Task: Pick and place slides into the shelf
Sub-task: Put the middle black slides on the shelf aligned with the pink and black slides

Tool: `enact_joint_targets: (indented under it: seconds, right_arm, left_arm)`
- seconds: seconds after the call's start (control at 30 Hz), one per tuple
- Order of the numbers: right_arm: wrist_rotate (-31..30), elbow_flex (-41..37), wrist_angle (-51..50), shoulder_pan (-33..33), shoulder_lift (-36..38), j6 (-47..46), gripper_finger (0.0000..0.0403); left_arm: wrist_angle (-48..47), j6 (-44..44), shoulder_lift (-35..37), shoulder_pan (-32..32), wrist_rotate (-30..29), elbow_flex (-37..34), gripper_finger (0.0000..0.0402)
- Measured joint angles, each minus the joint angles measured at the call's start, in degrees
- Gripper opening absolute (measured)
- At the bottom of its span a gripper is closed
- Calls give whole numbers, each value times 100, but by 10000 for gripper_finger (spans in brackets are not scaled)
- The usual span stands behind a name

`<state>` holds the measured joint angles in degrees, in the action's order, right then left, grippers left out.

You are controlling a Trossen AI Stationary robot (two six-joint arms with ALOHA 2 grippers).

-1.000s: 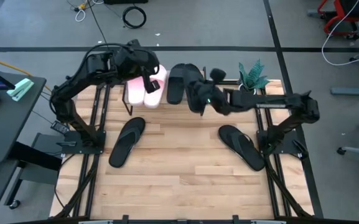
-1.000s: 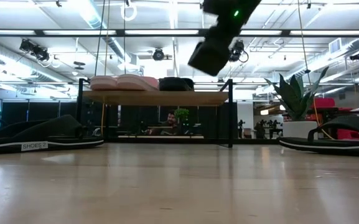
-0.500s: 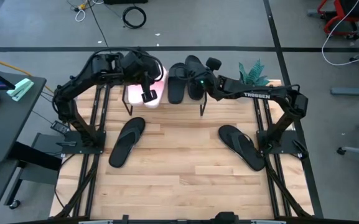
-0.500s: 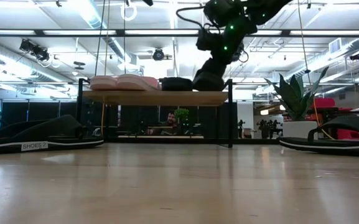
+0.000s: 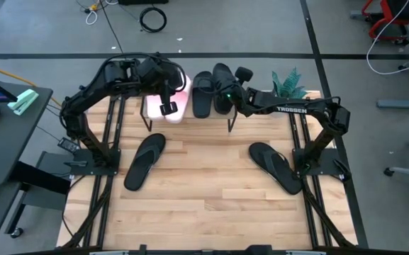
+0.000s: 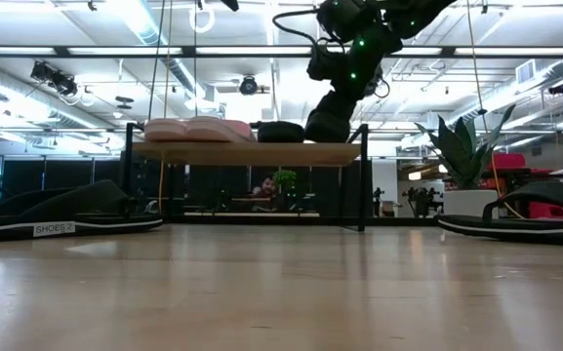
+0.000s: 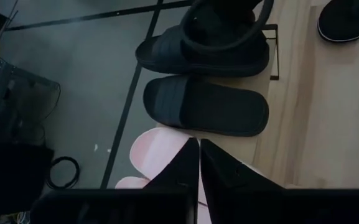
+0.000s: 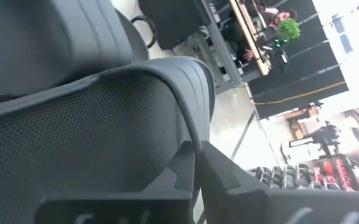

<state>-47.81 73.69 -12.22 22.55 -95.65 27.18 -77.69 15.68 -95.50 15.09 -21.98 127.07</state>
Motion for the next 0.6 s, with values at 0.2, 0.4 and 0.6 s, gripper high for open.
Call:
enact_joint_targets:
  seconds: [0.2,0.4,0.6]
  right_arm:
    - [440,0,-188,71,-25,-33,11]
    - [991,0,-187,153,-25,-22,37]
    - [1148,0,-132,146,-25,-22,85]
  left_arm:
    - [20,1,-7,53,-4,0,11]
    - [35,3,-13,50,2,0,9]
    - [52,1,-13,50,0,0,25]
